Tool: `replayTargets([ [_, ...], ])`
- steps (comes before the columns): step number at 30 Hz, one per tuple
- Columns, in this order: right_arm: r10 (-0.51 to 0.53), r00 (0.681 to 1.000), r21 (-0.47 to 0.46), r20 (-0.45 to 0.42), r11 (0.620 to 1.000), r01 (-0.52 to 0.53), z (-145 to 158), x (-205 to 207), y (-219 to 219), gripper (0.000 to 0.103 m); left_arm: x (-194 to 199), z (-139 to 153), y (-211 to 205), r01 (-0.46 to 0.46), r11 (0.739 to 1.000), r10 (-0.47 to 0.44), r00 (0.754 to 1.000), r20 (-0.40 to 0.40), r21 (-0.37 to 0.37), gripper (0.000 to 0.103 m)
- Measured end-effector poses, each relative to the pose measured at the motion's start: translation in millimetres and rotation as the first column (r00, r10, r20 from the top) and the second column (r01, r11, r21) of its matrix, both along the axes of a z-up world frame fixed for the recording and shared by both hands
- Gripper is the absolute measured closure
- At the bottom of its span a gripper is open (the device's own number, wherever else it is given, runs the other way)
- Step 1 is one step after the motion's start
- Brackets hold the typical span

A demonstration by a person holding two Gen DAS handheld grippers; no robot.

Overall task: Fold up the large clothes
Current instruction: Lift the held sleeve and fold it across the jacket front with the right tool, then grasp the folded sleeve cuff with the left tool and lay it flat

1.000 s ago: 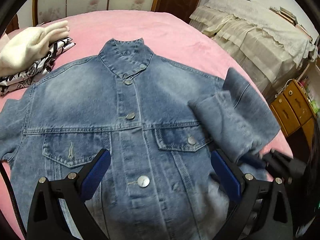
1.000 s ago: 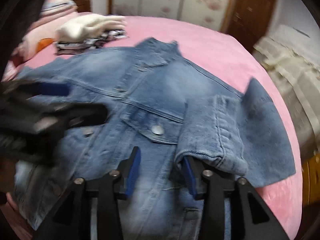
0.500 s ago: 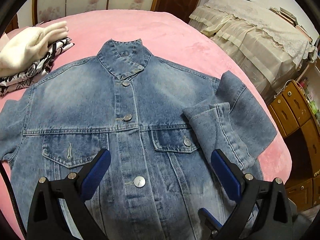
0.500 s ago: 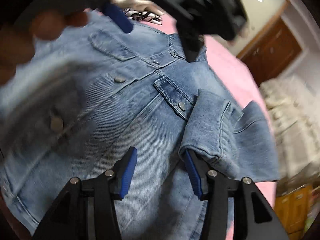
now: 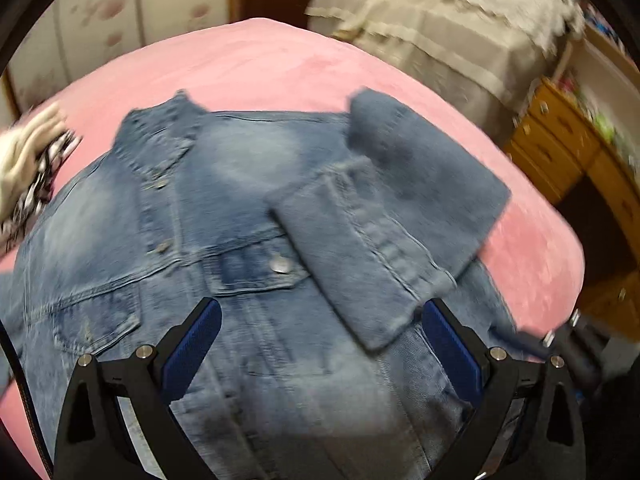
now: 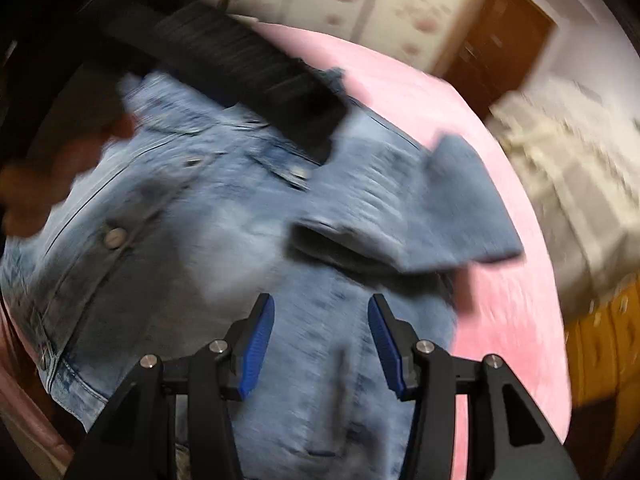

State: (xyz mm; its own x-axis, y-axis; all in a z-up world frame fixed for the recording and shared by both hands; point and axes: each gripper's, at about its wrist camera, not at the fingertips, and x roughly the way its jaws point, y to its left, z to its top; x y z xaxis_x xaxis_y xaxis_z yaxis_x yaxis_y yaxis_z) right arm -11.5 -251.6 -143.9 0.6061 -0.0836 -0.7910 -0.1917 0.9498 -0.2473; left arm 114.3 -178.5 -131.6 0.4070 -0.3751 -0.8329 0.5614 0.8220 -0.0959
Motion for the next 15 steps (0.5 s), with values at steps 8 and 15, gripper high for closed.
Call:
replayTargets([
  [8, -0.157, 0.987, 0.118, -0.031, 0.980, 0.159, 4, 0, -58, 0.054, -15, -19, -53, 0.069, 0.979, -0.091, 0.990, 0.107, 0.193, 0.004],
  [15, -0.184, 0.983, 0.152, -0.023, 0.971, 0.186, 2, -1, -68, 0.054, -1, -36, -77, 0.097, 0.976, -0.096, 0.995, -0.016, 0.196, 0.054],
])
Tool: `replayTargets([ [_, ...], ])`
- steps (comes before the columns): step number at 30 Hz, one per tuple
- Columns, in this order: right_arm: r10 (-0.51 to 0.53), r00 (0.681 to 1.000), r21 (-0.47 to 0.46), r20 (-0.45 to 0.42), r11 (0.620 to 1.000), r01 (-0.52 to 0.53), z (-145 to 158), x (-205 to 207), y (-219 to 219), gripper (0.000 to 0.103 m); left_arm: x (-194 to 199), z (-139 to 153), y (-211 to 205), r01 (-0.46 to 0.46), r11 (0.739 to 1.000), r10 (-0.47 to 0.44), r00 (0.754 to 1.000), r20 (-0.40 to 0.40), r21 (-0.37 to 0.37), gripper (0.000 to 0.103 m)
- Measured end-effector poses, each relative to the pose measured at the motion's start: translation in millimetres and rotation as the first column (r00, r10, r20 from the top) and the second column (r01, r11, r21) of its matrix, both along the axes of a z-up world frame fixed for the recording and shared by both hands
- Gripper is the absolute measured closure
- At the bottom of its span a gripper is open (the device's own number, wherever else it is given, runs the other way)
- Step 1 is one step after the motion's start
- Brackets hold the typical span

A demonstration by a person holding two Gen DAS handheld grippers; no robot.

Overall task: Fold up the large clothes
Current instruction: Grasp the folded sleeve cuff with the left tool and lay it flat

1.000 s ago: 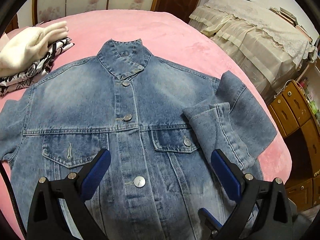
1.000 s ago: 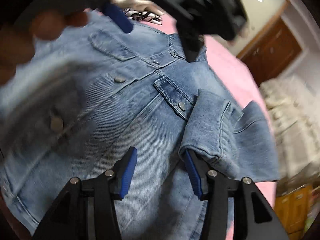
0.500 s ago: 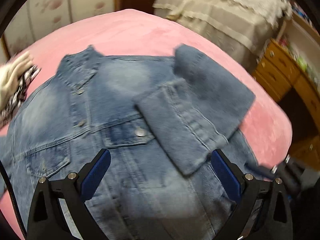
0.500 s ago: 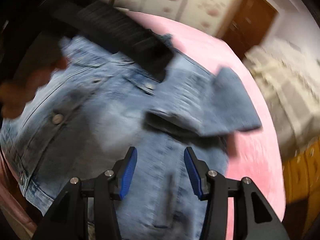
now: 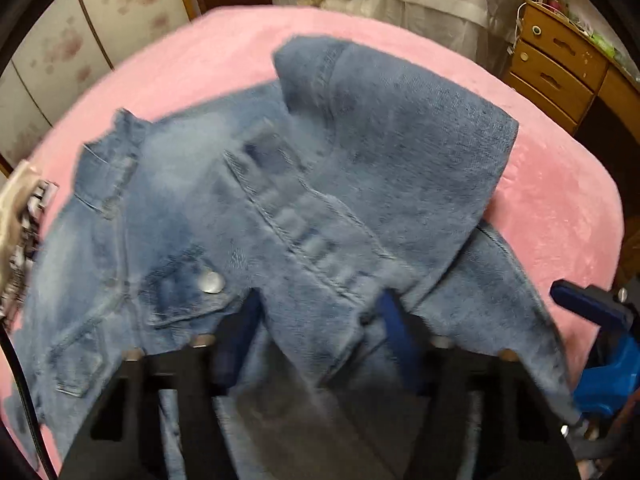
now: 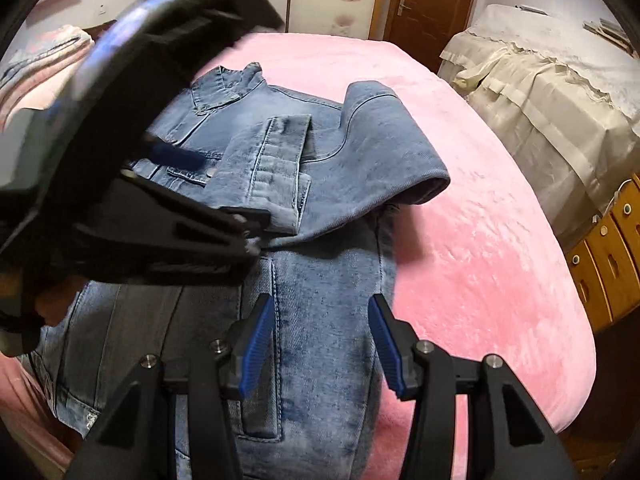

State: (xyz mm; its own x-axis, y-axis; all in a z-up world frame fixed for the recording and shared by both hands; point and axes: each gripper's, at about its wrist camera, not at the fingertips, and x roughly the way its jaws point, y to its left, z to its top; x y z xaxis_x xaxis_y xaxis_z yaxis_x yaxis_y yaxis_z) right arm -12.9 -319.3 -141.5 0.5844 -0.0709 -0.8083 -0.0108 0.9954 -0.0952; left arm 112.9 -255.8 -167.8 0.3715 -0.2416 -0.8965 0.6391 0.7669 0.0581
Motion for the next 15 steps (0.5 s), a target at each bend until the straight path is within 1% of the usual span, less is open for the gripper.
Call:
replayTargets([
  [2, 0.000, 1.000, 0.006, 0.000, 1.000, 0.000, -1, 0, -1, 0.054, 2, 0, -1, -0.006, 1.000, 0.006, 1.000, -0.017, -0.012, 0.067],
  [3, -0.001, 1.000, 0.005, 0.000, 1.000, 0.001, -3, 3, -2, 0.054, 4, 2, 1, -0.016, 0.999, 0.015, 0.999, -0.029, -0.033, 0.080],
  [4, -0.004, 1.000, 0.006, 0.000, 1.000, 0.004, -3, 4, -3, 0.054, 7, 6, 4, -0.032, 0.998, 0.030, 0.999, -0.041, -0.054, 0.088],
  [7, -0.015, 1.000, 0.015, 0.001, 1.000, 0.015, -2, 3, -7, 0.054, 21, 20, 22, -0.092, 0.986, 0.080, 0.993, -0.089, -0.138, 0.090],
  [9, -0.021, 1.000, 0.021, 0.005, 1.000, 0.021, -1, 1, -7, 0.054, 29, 33, 37, -0.128, 0.974, 0.112, 0.989, -0.093, -0.187, 0.090],
  [12, -0.033, 0.999, 0.026, 0.018, 0.999, 0.032, 3, 2, -10, 0.054, 42, 68, 65, -0.181, 0.948, 0.178, 0.983, -0.033, -0.263, 0.091],
  [15, -0.042, 0.999, 0.033, 0.035, 0.999, 0.041, 8, 5, -12, 0.054, 56, 103, 99, -0.217, 0.914, 0.246, 0.968, 0.042, -0.343, 0.091],
])
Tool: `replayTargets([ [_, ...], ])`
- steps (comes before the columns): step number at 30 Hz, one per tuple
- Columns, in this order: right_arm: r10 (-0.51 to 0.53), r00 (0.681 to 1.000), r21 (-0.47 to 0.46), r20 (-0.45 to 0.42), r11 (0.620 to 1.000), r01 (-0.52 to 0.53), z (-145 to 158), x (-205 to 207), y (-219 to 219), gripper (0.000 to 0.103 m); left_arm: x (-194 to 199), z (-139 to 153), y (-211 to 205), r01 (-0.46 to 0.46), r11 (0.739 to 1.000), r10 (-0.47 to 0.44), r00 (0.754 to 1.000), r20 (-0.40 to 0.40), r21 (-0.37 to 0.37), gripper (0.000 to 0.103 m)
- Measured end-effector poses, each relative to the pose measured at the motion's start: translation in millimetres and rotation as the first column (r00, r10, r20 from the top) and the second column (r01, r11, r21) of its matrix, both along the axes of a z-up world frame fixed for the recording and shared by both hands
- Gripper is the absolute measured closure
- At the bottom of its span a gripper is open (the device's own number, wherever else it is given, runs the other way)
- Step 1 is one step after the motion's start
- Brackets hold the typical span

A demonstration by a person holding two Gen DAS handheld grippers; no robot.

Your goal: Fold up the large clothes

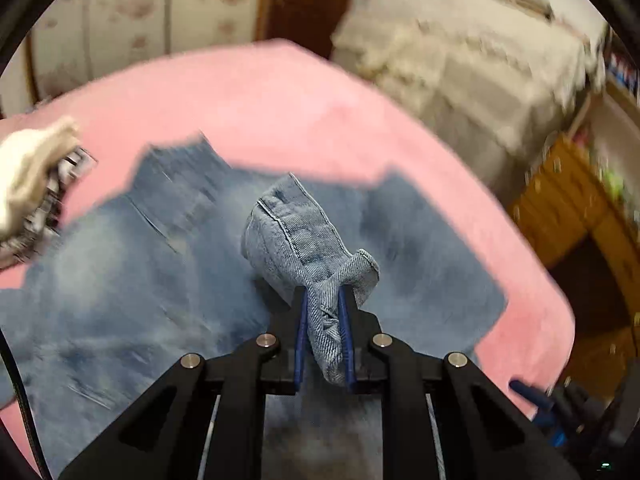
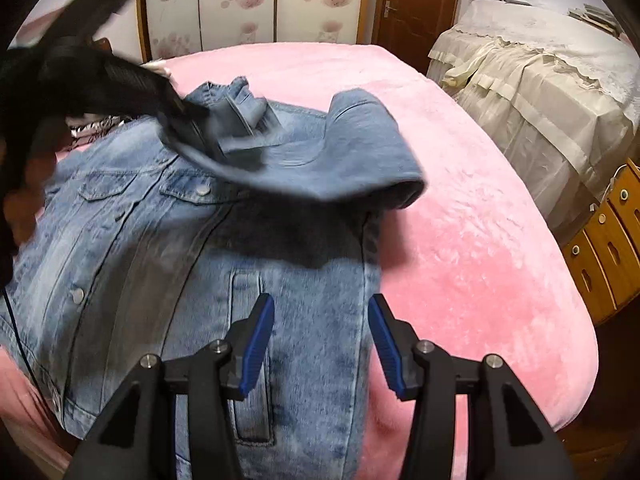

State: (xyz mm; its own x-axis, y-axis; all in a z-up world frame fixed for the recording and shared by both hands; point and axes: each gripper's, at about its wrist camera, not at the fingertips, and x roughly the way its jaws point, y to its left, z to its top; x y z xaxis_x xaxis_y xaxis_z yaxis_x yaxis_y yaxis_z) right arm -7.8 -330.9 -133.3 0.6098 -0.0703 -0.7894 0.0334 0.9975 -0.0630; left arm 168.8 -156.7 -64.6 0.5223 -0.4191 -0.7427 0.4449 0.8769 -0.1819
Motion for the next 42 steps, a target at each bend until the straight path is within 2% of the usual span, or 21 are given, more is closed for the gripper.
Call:
replayTargets([
  [3, -0.007, 1.000, -0.013, 0.015, 1.000, 0.007, 4, 6, 2, 0.054, 14, 22, 39, -0.077, 0.997, 0.080, 0.994, 0.080, -0.031, 0.090],
  [6, 0.004, 1.000, -0.002, 0.019, 1.000, -0.004, 7, 16, 8, 0.054, 26, 11, 79, -0.140, 0.987, 0.146, 0.985, 0.093, -0.077, 0.089],
  [8, 0.010, 1.000, -0.002, 0.018, 1.000, -0.010, 7, 20, 17, 0.054, 34, -13, 105, -0.213, 0.973, 0.218, 0.974, 0.055, -0.088, 0.083],
  [10, 0.020, 1.000, 0.000, 0.007, 1.000, -0.020, 6, 28, 24, 0.054, 41, -38, 126, -0.289, 0.955, 0.290, 0.957, -0.002, -0.061, 0.067],
  [12, 0.024, 1.000, 0.014, -0.002, 1.000, -0.024, 5, 33, 28, 0.054, 41, -59, 149, -0.341, 0.938, 0.335, 0.939, -0.081, -0.061, 0.057],
  [13, 0.027, 1.000, 0.027, -0.008, 0.999, -0.027, 5, 36, 28, 0.054, 40, -69, 161, -0.368, 0.927, 0.357, 0.925, -0.131, -0.071, 0.056],
  [15, 0.031, 0.999, 0.044, -0.011, 0.999, -0.030, 5, 40, 31, 0.054, 35, -77, 172, -0.394, 0.917, 0.380, 0.910, -0.168, -0.058, 0.055],
  [17, 0.037, 0.999, 0.048, -0.013, 0.998, -0.036, 5, 43, 34, 0.054, 31, -78, 179, -0.403, 0.915, 0.393, 0.904, -0.168, -0.023, 0.047],
  [19, 0.042, 0.999, 0.046, -0.018, 0.998, -0.041, 4, 47, 38, 0.054, 23, -75, 180, -0.399, 0.917, 0.391, 0.906, -0.162, -0.018, 0.032],
  [23, 0.048, 0.998, 0.054, -0.029, 0.997, -0.046, 3, 53, 45, 0.054, 19, -73, 178, -0.379, 0.925, 0.373, 0.917, -0.142, -0.017, 0.031],
  [29, 0.053, 0.998, 0.056, -0.031, 0.997, -0.051, 3, 58, 55, 0.054, 19, -59, 165, -0.341, 0.940, 0.342, 0.933, -0.112, 0.025, 0.031],
  [34, 0.058, 0.998, 0.053, -0.040, 0.997, -0.055, 2, 60, 60, 0.054, 20, -60, 151, -0.305, 0.950, 0.310, 0.946, -0.090, 0.071, 0.031],
  [42, 0.059, 0.997, 0.043, -0.052, 0.997, -0.057, -2, 65, 66, 0.054, 39, -80, 138, -0.284, 0.957, 0.291, 0.941, -0.170, 0.067, 0.031],
])
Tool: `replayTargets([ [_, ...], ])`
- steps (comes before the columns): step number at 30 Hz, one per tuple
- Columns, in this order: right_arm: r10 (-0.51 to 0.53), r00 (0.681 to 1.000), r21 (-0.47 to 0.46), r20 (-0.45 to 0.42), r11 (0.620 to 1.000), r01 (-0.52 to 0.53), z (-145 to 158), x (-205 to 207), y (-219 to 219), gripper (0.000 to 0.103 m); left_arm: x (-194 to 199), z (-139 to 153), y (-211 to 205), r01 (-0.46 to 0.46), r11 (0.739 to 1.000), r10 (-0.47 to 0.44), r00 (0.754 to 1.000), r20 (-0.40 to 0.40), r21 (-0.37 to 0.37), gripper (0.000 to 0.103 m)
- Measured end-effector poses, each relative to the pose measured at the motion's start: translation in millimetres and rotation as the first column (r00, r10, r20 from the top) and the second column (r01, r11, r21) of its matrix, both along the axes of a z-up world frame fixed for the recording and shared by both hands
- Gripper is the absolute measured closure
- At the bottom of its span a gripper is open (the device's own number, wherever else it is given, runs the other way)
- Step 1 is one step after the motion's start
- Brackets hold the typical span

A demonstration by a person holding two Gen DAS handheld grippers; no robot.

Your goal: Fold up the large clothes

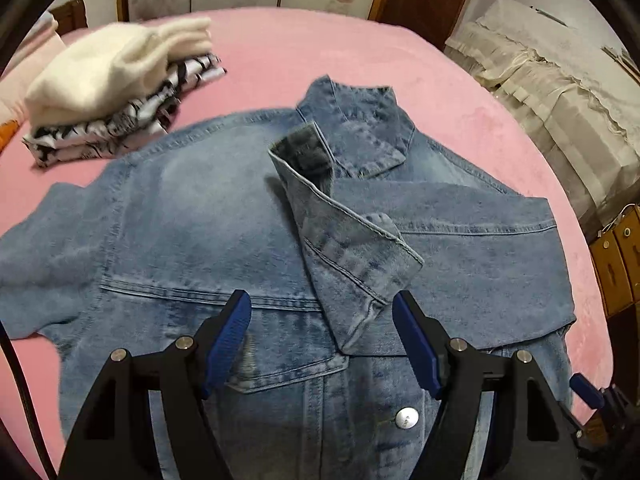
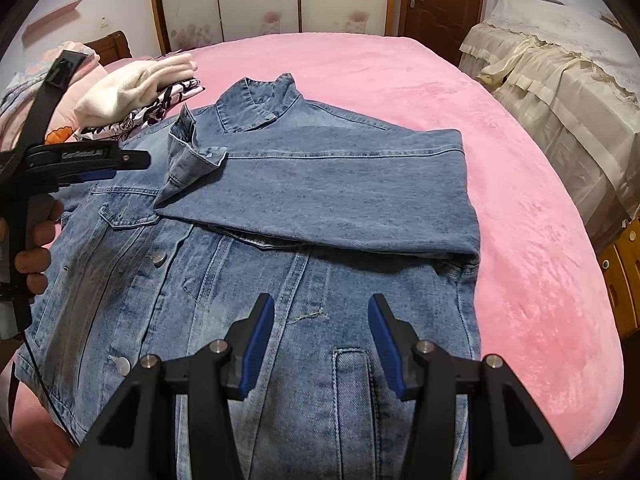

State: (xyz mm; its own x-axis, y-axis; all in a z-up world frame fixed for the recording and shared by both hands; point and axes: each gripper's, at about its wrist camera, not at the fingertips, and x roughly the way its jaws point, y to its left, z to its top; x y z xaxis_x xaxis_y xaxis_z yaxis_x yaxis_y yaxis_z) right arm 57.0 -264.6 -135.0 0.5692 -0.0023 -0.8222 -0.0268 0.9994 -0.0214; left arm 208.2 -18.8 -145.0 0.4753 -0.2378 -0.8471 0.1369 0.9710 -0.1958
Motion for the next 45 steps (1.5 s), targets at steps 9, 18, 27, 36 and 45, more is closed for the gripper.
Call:
replayTargets([
  [9, -0.008, 1.000, 0.011, -0.026, 1.000, 0.008, -9, 5, 0, 0.054, 12, -28, -43, 0.054, 0.991, -0.045, 0.996, -0.073, 0.123, 0.031],
  [18, -0.009, 1.000, -0.018, -0.018, 1.000, 0.009, -9, 13, 1, 0.054, 27, -32, -35, -0.024, 0.993, 0.031, 0.998, -0.061, 0.119, 0.078],
  [27, -0.119, 0.993, -0.052, 0.010, 0.991, 0.120, -9, 32, -44, 0.054, 9, -45, 48, -0.127, 0.974, 0.109, 0.988, -0.107, -0.186, 0.083],
  [36, -0.239, 0.971, 0.055, -0.016, 0.969, 0.239, -5, 40, -105, 0.054, 7, -47, 61, -0.134, 0.942, 0.095, 0.986, -0.139, -0.306, 0.053],
  [45, -0.272, 0.958, 0.178, -0.092, 0.942, 0.285, -24, 64, -127, 0.054, 12, -37, 56, -0.090, 0.959, 0.063, 0.992, -0.109, -0.268, 0.087],
])
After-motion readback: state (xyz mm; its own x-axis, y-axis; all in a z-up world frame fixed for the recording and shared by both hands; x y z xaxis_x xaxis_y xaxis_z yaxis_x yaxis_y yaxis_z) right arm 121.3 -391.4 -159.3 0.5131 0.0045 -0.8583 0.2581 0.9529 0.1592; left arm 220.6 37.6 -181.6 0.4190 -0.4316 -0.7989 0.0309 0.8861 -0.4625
